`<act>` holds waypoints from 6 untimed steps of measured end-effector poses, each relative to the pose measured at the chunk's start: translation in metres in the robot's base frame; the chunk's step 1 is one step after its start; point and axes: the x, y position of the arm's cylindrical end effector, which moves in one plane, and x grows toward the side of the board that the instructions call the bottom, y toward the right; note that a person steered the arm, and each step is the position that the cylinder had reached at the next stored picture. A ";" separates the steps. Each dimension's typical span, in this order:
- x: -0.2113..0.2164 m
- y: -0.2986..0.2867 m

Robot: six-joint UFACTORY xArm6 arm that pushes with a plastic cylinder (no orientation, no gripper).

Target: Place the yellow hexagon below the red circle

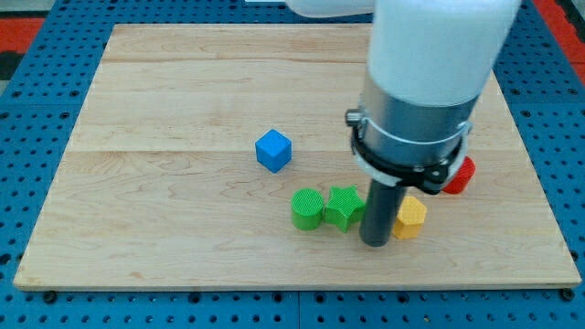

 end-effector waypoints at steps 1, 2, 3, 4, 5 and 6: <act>-0.009 0.025; -0.011 0.031; -0.015 0.010; -0.030 0.005; -0.031 0.019; -0.035 0.042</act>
